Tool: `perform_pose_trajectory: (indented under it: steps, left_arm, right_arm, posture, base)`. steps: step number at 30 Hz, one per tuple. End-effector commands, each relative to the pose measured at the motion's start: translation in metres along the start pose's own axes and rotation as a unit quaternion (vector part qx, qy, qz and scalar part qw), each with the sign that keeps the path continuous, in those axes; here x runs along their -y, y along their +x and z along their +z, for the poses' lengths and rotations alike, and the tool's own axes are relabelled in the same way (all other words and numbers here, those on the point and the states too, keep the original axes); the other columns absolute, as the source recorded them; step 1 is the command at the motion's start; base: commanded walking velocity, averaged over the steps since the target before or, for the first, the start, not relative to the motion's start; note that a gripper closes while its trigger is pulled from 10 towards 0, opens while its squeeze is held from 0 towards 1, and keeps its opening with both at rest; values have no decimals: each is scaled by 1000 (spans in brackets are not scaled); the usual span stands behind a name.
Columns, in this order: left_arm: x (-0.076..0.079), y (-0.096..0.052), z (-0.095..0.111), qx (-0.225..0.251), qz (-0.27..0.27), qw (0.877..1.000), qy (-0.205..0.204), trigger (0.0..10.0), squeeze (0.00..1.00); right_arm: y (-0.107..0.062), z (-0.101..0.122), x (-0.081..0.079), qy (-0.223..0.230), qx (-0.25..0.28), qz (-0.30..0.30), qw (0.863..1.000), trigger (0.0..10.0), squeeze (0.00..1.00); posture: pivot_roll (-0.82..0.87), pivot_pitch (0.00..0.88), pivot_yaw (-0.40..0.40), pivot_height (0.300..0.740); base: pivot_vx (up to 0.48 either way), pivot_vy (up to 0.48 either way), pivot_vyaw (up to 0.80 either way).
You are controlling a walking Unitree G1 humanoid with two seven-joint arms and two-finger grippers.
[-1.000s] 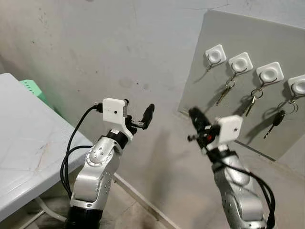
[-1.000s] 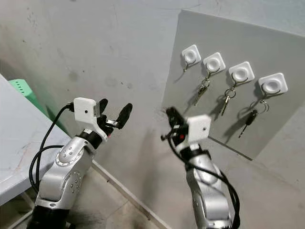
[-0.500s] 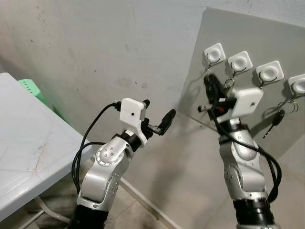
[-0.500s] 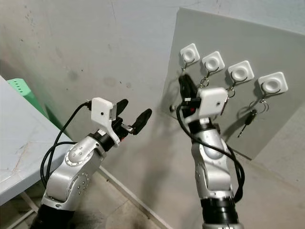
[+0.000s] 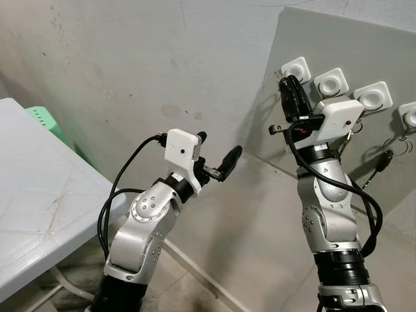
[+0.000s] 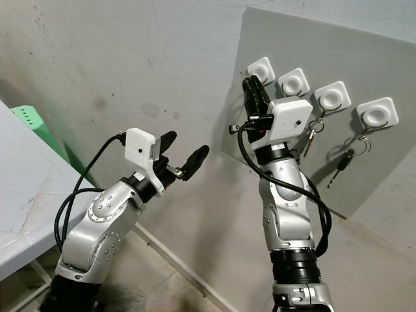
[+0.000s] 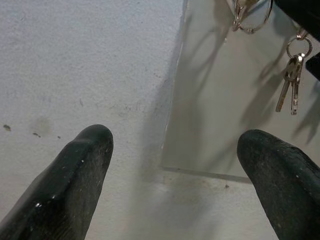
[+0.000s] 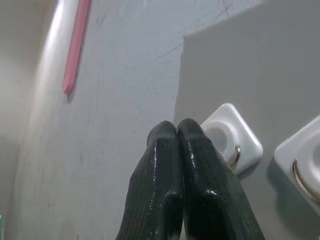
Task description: Hang keys on a hook
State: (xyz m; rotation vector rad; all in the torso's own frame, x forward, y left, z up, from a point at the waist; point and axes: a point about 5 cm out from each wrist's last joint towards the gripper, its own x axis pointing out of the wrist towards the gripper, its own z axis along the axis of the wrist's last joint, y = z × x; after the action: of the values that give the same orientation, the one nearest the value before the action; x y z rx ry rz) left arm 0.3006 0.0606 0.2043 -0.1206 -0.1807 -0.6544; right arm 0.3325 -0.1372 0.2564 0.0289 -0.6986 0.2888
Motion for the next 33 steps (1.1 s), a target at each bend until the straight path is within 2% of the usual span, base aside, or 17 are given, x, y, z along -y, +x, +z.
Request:
perform_pose_trajectory:
  steps: [1, 4, 6, 11, 12, 13, 14, 18, 21, 25, 26, 27, 28, 30, 32, 33]
  left_arm:
    - [3, 2, 10, 16, -9, 1000, 5, 10000, 0]
    - [3, 2, 11, 16, -9, 1000, 4, 10000, 0]
    - [3, 2, 12, 17, -8, 1000, 4, 10000, 0]
    - [2, 2, 13, 19, -6, 1000, 3, 10000, 0]
    - [2, 3, 13, 19, -5, 1000, 3, 10000, 0]
    - [2, 3, 13, 20, -3, 1000, 2, 10000, 0]
    - [2, 3, 13, 20, -3, 1000, 2, 10000, 0]
    - [1, 3, 13, 22, -1, 1000, 0, 10000, 0]
    - [2, 2, 13, 22, 1, 1000, -3, 10000, 0]
    - [2, 2, 13, 22, 1, 1000, -5, 10000, 0]
    - [2, 2, 14, 22, 2, 1000, -5, 10000, 0]
    - [2, 2, 14, 22, 2, 1000, -5, 10000, 0]
    - [1, 2, 14, 23, 4, 1000, -6, 10000, 0]
    - [1, 2, 14, 23, 5, 1000, -6, 10000, 0]
    - [0, 1, 12, 21, 11, 1000, -9, 10000, 0]
    - [0, 0, 12, 21, 14, 1000, -8, 10000, 0]
  right_arm:
    - [5, 5, 5, -7, 16, -2, 1000, 10000, 0]
    - [6, 4, 4, -20, 15, 12, 1000, 10000, 0]
    - [8, 3, 4, -60, 6, 46, 997, 10000, 0]
    - [9, 0, 5, -107, -7, 86, 991, 10000, 0]
    - [9, -1, 6, -125, -10, 96, 987, 10000, 0]
    - [8, -2, 8, -169, -16, 122, 978, 10000, 0]
    - [8, -2, 8, -169, -16, 122, 978, 10000, 0]
    - [6, -4, 8, -250, -26, 172, 952, 10000, 0]
    - [4, -7, 9, -262, -34, 181, 947, 10000, 0]
    - [0, -12, 9, -253, -43, 183, 949, 10000, 0]
    - [-1, -14, 9, -239, -48, 177, 954, 10000, 1000]
    - [-2, -15, 10, -228, -51, 173, 957, 10000, 1000]
    - [-5, -18, 11, -198, -54, 154, 966, 10000, 1000]
    - [-6, -19, 12, -189, -53, 145, 970, 10000, 1000]
    - [-11, -24, 14, -118, -59, 98, 986, 10000, 1000]
    - [-13, -25, 15, -101, -59, 85, 990, 10000, 1000]
  posture:
    - [33, 28, -63, 740]
    - [34, 29, -64, 740]
    - [33, 29, -65, 740]
    - [32, 30, -68, 740]
    - [32, 30, -68, 740]
    - [32, 30, -68, 740]
    - [32, 30, -68, 740]
    - [31, 30, -71, 740]
    - [29, 31, -70, 740]
    - [29, 31, -69, 740]
    - [30, 29, -70, 740]
    - [30, 29, -70, 740]
    - [30, 30, -69, 740]
    - [32, 30, -70, 740]
    - [34, 29, -72, 740]
    - [34, 28, -73, 740]
  base:
    - [0, 0, 0]
    - [0, 0, 0]
    - [0, 0, 0]
    - [0, 0, 0]
    - [0, 0, 0]
    - [0, 0, 0]
    - [0, 0, 0]
    - [0, 0, 0]
    - [0, 0, 0]
    - [0, 0, 0]
    - [0, 0, 0]
    - [0, 0, 0]
    - [0, 0, 0]
    - [0, 0, 0]
    - [0, 0, 0]
    - [0, 0, 0]
